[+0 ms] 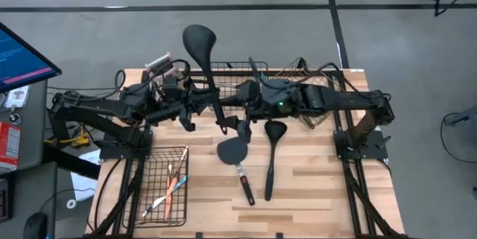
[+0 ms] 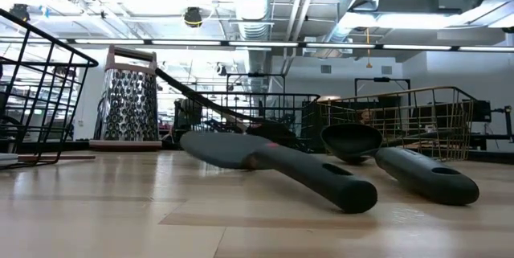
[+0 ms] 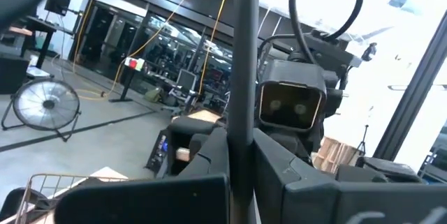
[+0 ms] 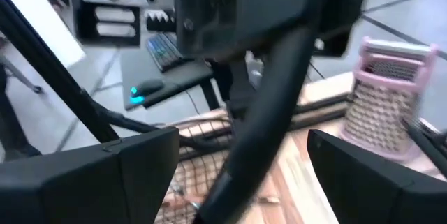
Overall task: Pick & Place Kitchen Items
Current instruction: Put the left black ladle into the top right wire basket
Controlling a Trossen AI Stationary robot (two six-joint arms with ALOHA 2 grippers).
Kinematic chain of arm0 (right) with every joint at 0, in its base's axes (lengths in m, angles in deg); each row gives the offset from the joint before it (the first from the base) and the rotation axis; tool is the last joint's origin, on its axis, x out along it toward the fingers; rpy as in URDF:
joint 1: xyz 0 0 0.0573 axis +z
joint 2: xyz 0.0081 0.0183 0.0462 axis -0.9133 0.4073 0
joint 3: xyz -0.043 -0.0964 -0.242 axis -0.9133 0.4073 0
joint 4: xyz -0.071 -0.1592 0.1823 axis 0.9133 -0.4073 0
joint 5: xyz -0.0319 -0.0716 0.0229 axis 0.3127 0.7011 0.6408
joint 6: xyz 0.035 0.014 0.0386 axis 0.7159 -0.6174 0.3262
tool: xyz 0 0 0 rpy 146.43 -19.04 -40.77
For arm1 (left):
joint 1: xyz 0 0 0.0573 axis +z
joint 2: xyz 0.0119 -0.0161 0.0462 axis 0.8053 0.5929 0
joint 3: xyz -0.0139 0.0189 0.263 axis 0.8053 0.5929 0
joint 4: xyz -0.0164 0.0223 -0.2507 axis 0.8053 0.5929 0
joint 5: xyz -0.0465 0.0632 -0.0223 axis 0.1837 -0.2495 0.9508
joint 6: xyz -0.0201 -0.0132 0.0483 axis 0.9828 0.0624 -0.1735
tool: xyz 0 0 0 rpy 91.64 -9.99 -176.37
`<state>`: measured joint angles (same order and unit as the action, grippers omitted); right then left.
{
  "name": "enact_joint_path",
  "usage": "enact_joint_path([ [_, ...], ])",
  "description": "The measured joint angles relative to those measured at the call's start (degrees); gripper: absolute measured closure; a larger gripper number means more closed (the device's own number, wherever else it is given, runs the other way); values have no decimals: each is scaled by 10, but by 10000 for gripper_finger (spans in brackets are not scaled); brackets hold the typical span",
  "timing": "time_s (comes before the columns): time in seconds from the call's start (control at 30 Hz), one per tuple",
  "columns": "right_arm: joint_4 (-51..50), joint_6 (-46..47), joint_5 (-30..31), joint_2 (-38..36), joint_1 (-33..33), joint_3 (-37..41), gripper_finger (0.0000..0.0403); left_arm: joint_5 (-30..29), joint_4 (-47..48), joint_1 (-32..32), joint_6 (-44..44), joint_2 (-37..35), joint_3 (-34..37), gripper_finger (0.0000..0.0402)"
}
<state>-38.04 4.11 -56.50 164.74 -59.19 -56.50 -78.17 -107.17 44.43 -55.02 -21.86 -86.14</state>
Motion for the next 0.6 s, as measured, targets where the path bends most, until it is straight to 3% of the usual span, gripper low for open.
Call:
enact_joint_path([
  [0.37, 20, -3, -44, 18, -13, 0, 104, 14, -18, 0, -2, 0, 0, 393],
  [0.5, 19, -2, -45, 26, -13, 0, 137, 17, -19, 0, -1, 0, 0, 393],
  [0.6, 33, 6, -45, 37, -13, 0, 188, 26, -19, 0, -2, 0, 0, 393],
])
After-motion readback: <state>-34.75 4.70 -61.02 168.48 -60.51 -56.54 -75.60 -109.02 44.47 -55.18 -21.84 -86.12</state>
